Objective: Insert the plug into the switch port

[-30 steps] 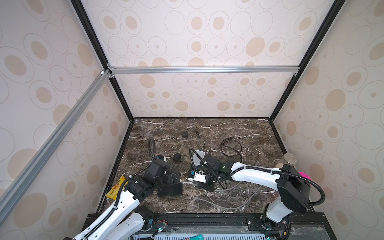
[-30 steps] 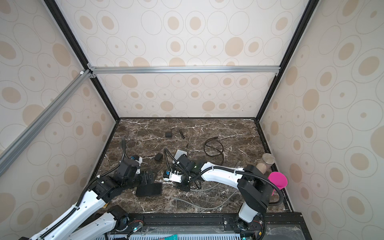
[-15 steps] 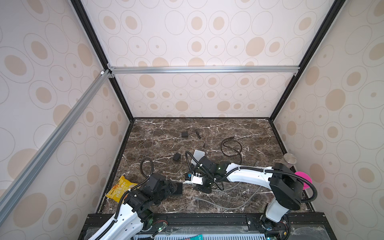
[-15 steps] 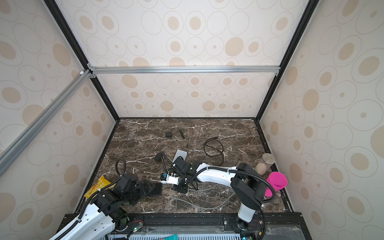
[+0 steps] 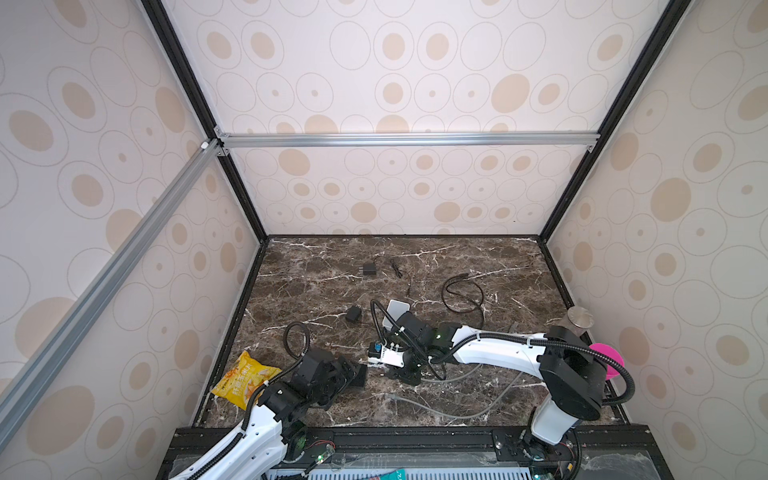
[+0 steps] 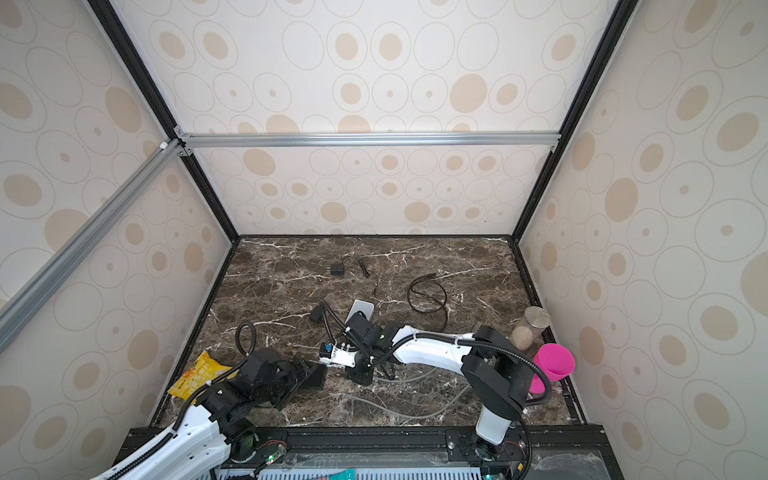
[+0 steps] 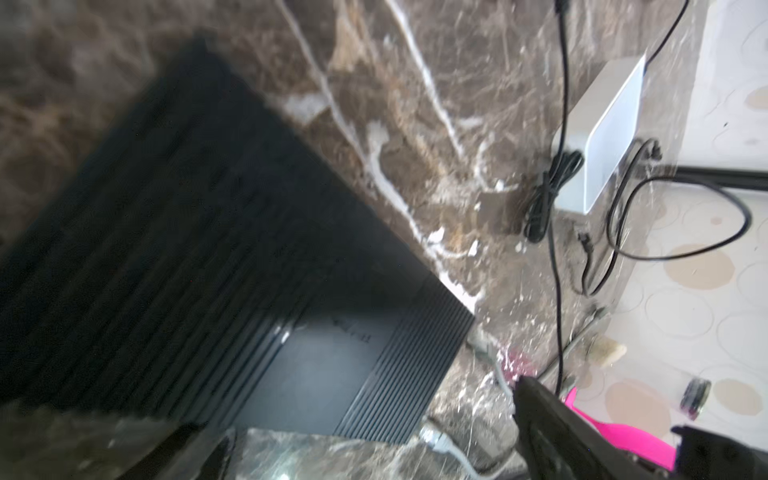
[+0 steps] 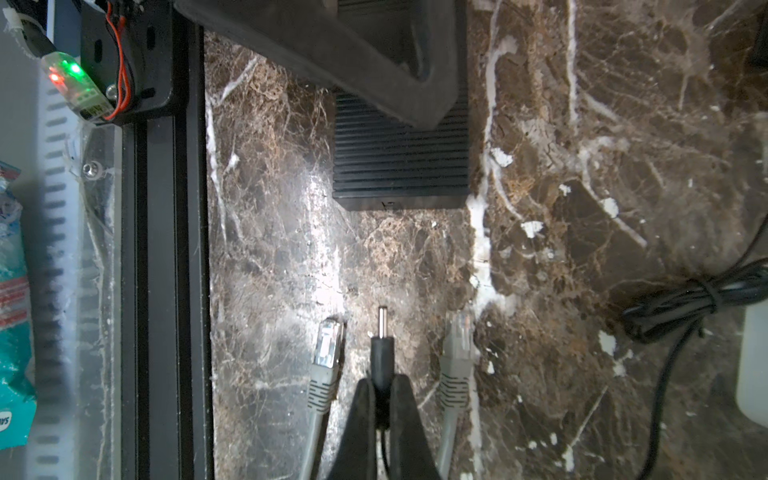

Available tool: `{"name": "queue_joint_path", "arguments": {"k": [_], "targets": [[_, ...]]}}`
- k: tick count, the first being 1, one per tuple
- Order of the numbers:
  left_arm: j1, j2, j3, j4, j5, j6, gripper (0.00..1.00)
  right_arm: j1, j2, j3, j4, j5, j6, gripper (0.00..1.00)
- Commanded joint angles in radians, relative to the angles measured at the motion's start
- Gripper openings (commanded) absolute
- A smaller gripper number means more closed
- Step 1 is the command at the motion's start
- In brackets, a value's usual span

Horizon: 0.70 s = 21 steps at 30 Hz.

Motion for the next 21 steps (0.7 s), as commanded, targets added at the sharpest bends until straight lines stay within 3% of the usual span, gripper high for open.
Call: {"name": "queue_joint_path", "arguments": {"k": [1, 7, 12, 16, 21], "targets": [[0.036, 0.03, -0.002, 0.024, -0.086, 0.022, 0.98, 0.009, -0.016, 0.012, -0.027, 0.001, 0.002, 0.0], [0.107, 0.063, 0.009, 0.042, -0.025, 0.092, 0.98, 0.009, -0.003, 0.029, -0.044, -0.009, 0.006, 0.0], [0.181, 0.083, 0.115, -0.12, -0.067, 0.239, 0.98, 0.017, 0.03, 0.046, -0.021, -0.021, 0.051, 0.0], [0.289, 0.187, 0.196, -0.199, -0.057, 0.436, 0.86, 0.028, 0.05, 0.046, 0.023, -0.037, 0.12, 0.0], [0.333, 0.307, 0.313, -0.216, -0.096, 0.555, 0.75, 0.035, 0.067, 0.033, 0.079, -0.044, 0.212, 0.0]]}}
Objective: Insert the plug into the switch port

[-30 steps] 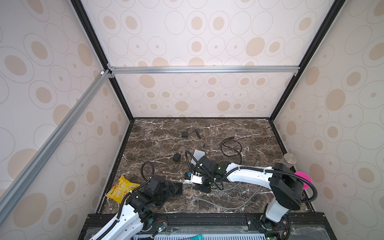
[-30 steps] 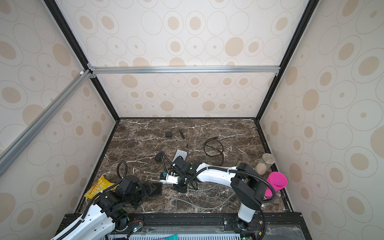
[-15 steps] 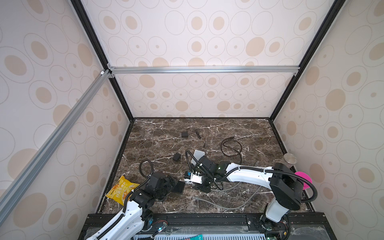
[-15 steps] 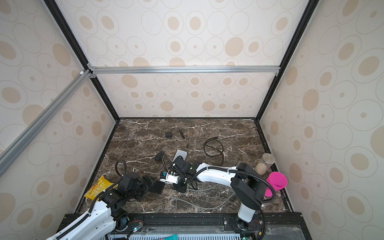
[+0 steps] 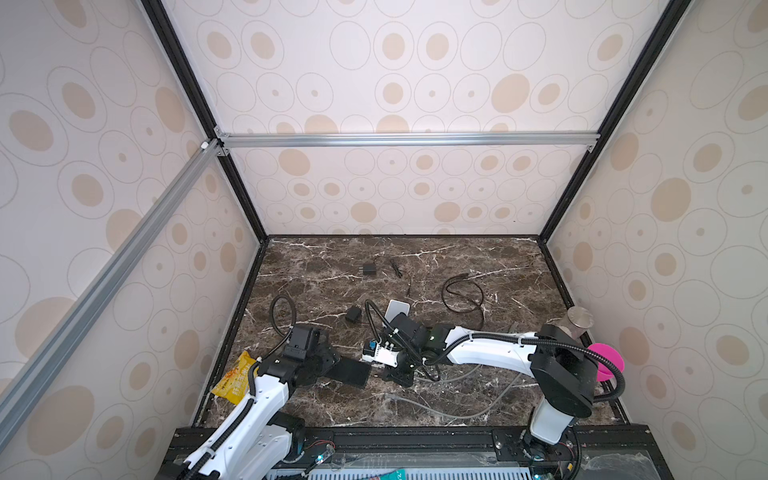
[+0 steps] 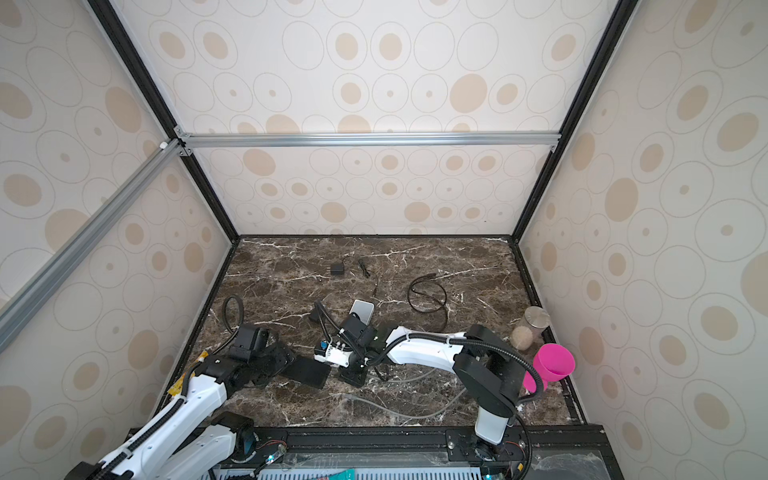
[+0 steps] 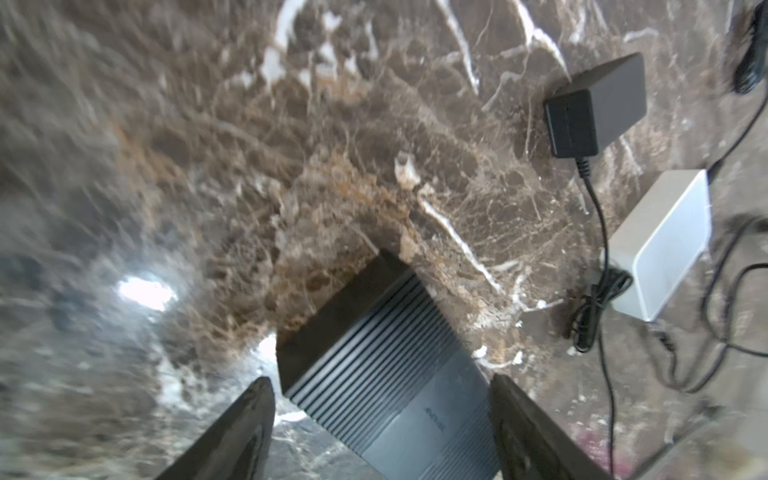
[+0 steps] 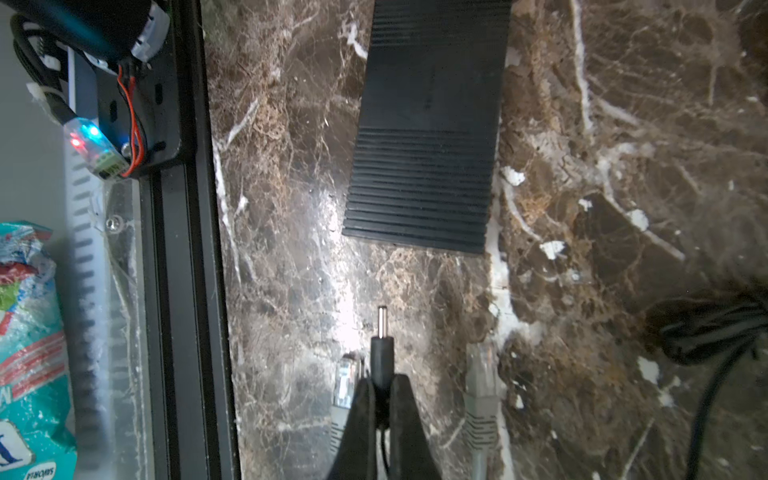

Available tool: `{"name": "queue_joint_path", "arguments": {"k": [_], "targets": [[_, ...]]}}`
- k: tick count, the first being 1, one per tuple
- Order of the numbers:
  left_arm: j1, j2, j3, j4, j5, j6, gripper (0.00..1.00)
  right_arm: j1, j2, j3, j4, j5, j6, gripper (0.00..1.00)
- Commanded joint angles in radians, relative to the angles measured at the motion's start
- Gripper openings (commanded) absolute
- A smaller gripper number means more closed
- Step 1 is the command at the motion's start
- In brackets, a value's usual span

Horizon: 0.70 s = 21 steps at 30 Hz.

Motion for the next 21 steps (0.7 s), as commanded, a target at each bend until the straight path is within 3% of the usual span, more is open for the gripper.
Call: {"name": "queue_joint_path", "arguments": {"k": [1, 4, 12, 13, 16, 21], "targets": [[0.025, 0.061, 0.103, -0.065, -0.058, 0.157, 0.7, 0.015, 0.027, 0.004, 0.035, -0.017, 0.067, 0.0], [0.034, 0.131, 0.158, -0.086, -0.086, 0.223, 0.63, 0.029, 0.05, 0.015, 0.032, -0.001, 0.074, 0.0], [0.043, 0.273, 0.239, -0.123, -0.109, 0.305, 0.68, 0.038, 0.084, 0.008, 0.05, 0.03, 0.114, 0.0], [0.043, 0.289, 0.236, -0.111, -0.094, 0.306, 0.66, 0.039, 0.084, 0.008, 0.054, 0.033, 0.117, 0.0], [0.044, 0.318, 0.201, -0.059, -0.028, 0.302, 0.48, 0.039, 0.087, 0.002, 0.08, 0.038, 0.129, 0.0], [0.043, 0.332, 0.147, 0.002, 0.01, 0.275, 0.46, 0.04, 0.106, 0.001, 0.102, 0.035, 0.141, 0.0]]}}
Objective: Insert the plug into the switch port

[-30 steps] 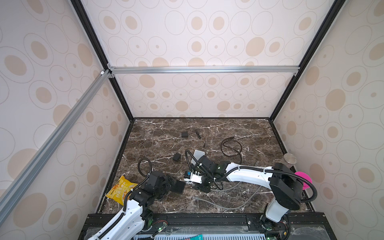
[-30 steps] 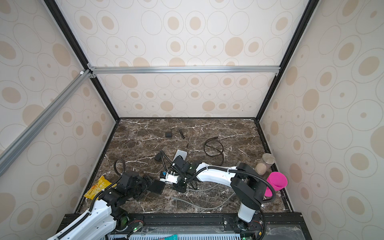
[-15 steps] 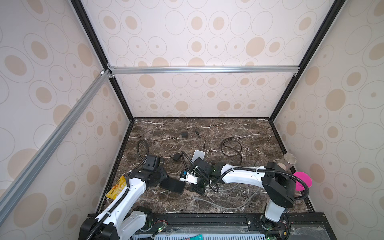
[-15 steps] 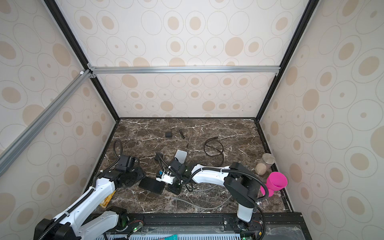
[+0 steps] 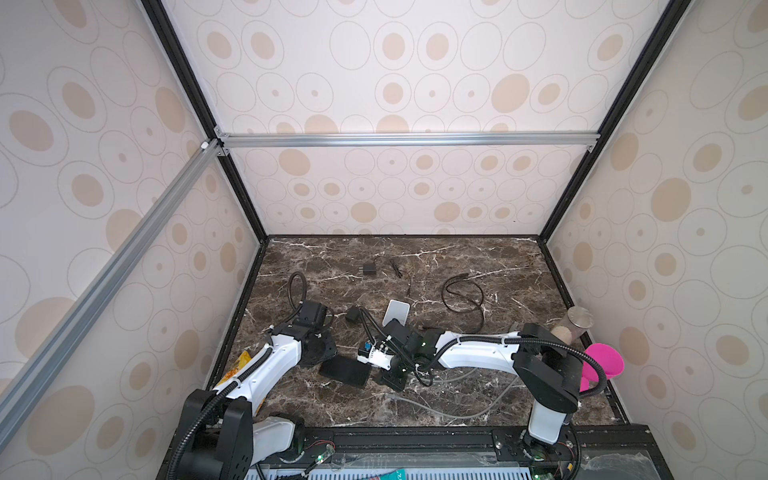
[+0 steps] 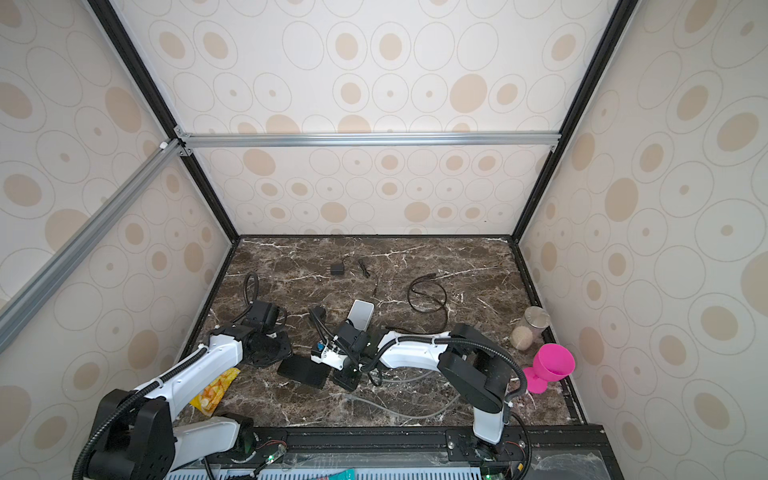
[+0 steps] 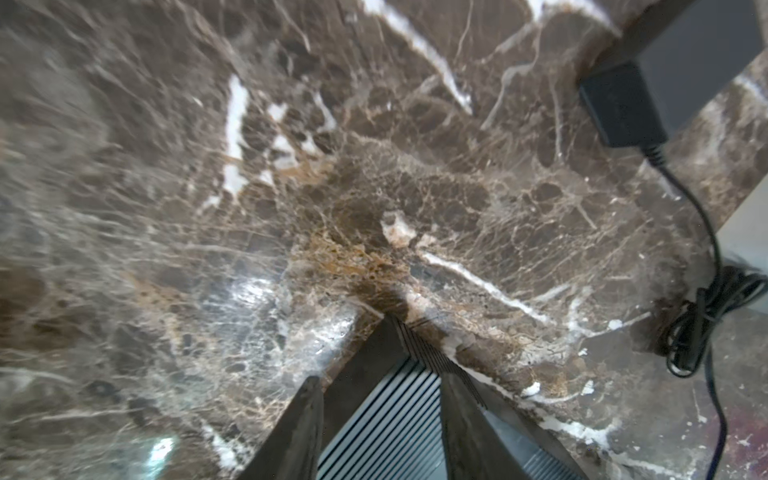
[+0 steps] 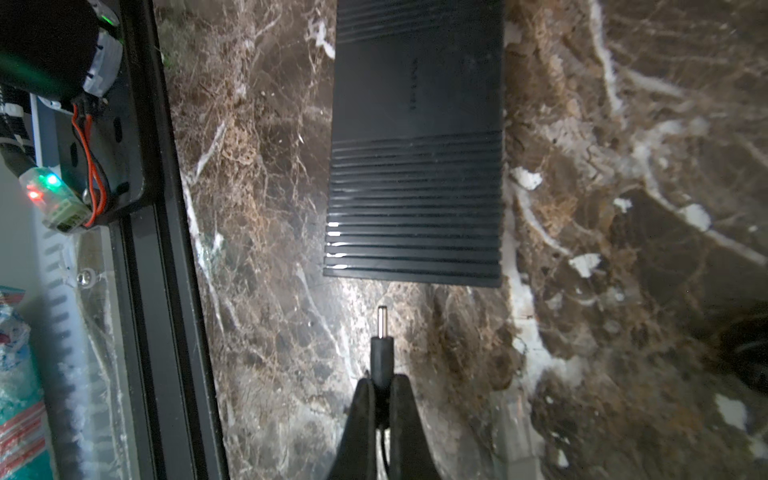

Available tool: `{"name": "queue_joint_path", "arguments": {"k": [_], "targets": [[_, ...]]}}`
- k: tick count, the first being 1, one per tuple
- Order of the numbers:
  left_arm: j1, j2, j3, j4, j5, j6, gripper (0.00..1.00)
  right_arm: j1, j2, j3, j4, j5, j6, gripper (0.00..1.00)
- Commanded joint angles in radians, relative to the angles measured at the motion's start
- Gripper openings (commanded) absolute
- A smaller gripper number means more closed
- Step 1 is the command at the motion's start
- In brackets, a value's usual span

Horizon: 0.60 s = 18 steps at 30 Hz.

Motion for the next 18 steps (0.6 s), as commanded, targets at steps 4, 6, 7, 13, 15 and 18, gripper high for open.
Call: {"name": "queue_joint_path", "arguments": {"k": [4, 6, 7, 13, 15, 18], "targets": [[0.007, -0.006, -0.028, 0.037, 0.022, -0.016, 0.45, 0.008, 0.042, 0.002, 0.025, -0.001, 0.022, 0.0], [0.007, -0.009, -0.033, 0.041, 0.022, -0.022, 0.45, 0.008, 0.048, 0.005, 0.024, -0.005, 0.026, 0.0], [0.007, -0.011, -0.036, 0.042, 0.021, -0.027, 0.45, 0.008, 0.051, 0.006, 0.024, -0.005, 0.028, 0.0], [0.007, -0.007, -0.049, 0.054, 0.025, -0.039, 0.38, 0.008, 0.055, 0.005, 0.036, -0.012, 0.033, 0.0], [0.007, -0.006, -0.049, 0.055, 0.025, -0.04, 0.38, 0.009, 0.057, 0.006, 0.038, -0.013, 0.035, 0.0], [0.007, -0.012, -0.049, 0.053, 0.025, -0.041, 0.38, 0.009, 0.06, 0.011, 0.042, -0.017, 0.038, 0.0]]}}
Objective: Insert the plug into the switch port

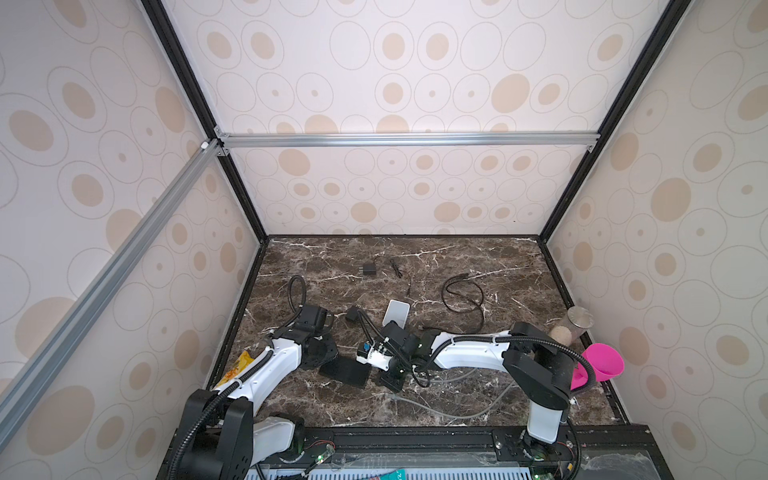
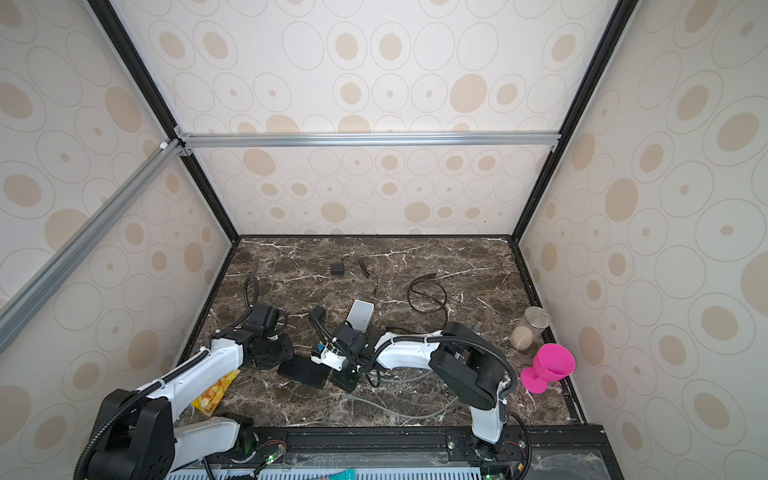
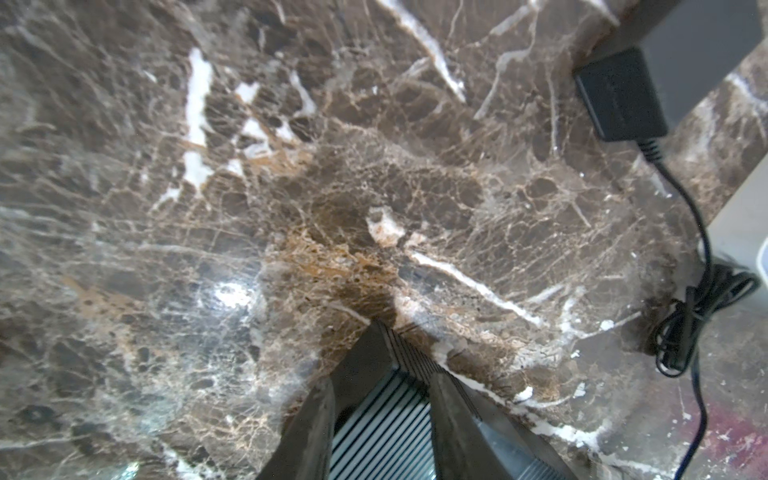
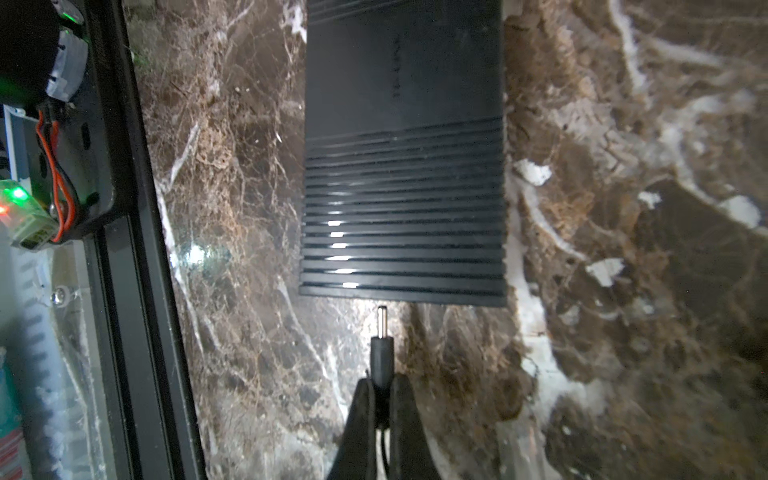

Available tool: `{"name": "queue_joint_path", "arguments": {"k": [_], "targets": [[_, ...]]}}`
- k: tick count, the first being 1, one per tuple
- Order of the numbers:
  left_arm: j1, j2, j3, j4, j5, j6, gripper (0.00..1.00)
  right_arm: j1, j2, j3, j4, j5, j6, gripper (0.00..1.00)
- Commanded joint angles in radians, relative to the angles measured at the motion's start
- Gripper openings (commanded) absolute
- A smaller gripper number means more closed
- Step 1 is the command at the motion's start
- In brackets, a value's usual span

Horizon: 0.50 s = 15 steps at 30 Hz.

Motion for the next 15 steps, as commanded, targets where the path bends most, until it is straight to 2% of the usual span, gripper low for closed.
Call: {"name": "queue_joint_path", "arguments": {"k": [1, 15], "targets": [[0.007, -0.008, -0.013, -0.012, -0.006, -0.016, 0.38, 0.009, 0.017, 0.011, 0.011, -0.014, 0.008, 0.0], [0.007, -0.018, -0.029, -0.002, 0.006, -0.028, 0.38, 0.009, 0.036, 0.029, 0.024, -0.016, 0.018, 0.0]]}}
